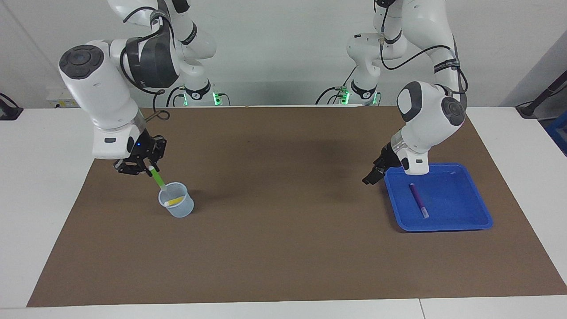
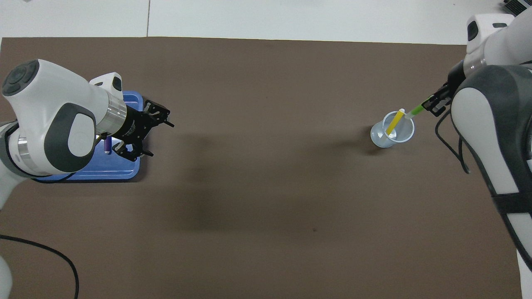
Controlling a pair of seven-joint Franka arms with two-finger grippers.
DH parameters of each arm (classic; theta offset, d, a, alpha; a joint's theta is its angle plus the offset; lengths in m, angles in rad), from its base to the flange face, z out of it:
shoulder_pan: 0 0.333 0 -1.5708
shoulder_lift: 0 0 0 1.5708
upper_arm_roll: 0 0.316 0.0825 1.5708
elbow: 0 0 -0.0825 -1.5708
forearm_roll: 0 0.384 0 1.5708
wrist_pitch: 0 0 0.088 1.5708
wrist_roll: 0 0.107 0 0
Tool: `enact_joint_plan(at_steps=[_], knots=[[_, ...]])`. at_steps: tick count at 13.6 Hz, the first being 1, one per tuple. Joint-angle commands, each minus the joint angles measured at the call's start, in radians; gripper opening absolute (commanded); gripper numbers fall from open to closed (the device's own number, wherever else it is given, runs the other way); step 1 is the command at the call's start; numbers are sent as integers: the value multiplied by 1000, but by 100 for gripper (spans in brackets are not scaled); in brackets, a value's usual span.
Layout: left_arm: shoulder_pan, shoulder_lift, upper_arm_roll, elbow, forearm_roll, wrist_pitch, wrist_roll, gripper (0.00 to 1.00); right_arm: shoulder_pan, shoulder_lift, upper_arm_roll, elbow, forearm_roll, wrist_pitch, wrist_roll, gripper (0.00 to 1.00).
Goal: Right arm passes pens to left for tray arrangement
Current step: 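Grasp the yellow-green pen with the right gripper while the left gripper rises, then bring the yellow-green pen toward the left gripper with the right gripper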
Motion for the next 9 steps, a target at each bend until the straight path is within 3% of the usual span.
enact_joint_plan(at_steps=[1,3,6,9], knots=[[-3,-16,10,5,-140,-29,-85,99,29,17,6,36,199,-16,339,0],[-5,-16,1,3,-188,-46,-121,99,40,17,6,34,316,-6,553,0],[-5,-23,-2,0,-298,-46,-188,99,120,19,6,34,342,49,748,0],[-3,-23,-6,6,-415,-32,-266,98,195,19,6,19,428,184,1049,0]])
